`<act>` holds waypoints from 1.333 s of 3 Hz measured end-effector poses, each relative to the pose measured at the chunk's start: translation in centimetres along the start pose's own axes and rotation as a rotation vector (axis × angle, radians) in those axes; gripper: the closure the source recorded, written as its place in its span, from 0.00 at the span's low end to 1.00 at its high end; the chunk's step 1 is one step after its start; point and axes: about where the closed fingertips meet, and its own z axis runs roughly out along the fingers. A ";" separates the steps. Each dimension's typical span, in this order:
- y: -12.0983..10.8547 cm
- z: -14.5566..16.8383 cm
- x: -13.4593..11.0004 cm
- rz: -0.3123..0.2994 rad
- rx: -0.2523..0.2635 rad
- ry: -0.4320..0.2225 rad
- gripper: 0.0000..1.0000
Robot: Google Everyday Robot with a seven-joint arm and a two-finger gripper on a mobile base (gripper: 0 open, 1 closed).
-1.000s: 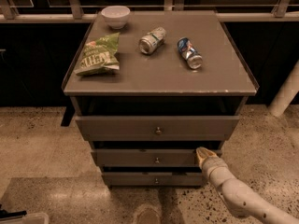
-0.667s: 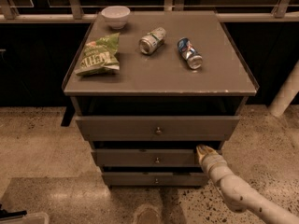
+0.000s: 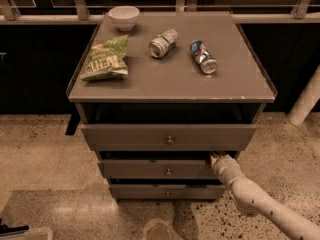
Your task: Open middle drawer
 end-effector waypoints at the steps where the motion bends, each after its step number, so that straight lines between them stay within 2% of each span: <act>1: 0.1 0.3 0.3 -0.003 -0.003 0.039 1.00; 2: 0.0 1.2 1.2 -0.023 -0.010 0.161 1.00; 3: -0.2 1.5 1.9 -0.010 -0.017 0.228 1.00; 4: -0.2 1.5 1.9 -0.010 -0.017 0.228 1.00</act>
Offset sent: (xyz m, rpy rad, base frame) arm 0.0040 -0.0116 -0.0418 -0.0461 0.3598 -0.0468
